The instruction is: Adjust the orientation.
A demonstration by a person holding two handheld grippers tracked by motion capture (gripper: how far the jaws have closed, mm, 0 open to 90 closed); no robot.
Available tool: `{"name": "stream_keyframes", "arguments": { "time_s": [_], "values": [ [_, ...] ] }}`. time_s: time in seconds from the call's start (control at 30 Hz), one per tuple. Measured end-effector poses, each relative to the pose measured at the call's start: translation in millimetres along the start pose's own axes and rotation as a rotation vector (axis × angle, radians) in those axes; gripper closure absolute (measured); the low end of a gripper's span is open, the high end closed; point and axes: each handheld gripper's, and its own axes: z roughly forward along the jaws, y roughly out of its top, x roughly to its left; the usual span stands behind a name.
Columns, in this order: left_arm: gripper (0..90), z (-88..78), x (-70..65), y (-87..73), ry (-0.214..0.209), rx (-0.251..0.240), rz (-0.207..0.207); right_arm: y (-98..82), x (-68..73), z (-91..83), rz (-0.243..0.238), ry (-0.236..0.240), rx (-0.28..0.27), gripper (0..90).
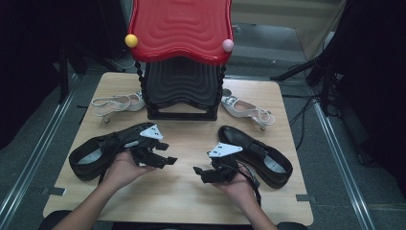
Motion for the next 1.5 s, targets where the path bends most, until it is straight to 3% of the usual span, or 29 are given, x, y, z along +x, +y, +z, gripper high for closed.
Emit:
{"name": "stream_keyframes", "arguments": {
  "time_s": [0.2, 0.33, 0.57, 0.67, 0.77, 1.03, 1.17, 1.5],
  "values": [
    [39.4, -3.4, 0.0, -2.3, 0.029, -0.007, 0.026, -1.4, 0.8, -2.1, 0.001, 0.027, 0.025, 44.4],
    [43.2, -5.6, 2.2, -3.3, 0.005, -0.001, -0.02, -1.9, 3.5, -3.2, -0.01, 0.031, 0.03, 50.5],
    [43.7, -8.7, 3.2, -2.5, 0.011, 0.018, 0.001, 2.5, 5.2, -7.8, -0.018, 0.018, 0.037, 49.6],
    [43.7, -12.7, 4.6, -2.4, -0.001, 0.016, -0.01, 5.3, 4.2, -11.8, -0.015, 0.007, 0.023, 48.4],
    [42.8, -15.1, 6.0, -1.9, -0.013, 0.031, -0.021, 5.6, 3.4, -14.0, -0.008, 0.011, 0.018, 49.3],
    [43.9, -22.4, 3.6, 0.5, -0.021, 0.048, 0.002, 5.4, 5.4, -14.1, -0.031, 0.033, 0.034, 52.7],
    [44.3, -30.0, 3.8, 0.9, -0.01, 0.047, 0.014, 6.2, 5.2, -14.4, -0.03, 0.048, 0.032, 53.4],
    [44.3, -52.7, 10.5, -3.1, 0.013, 0.039, -0.01, 9.6, 2.1, -12.6, -0.03, 0.062, 0.046, 51.3]
  ]
}}
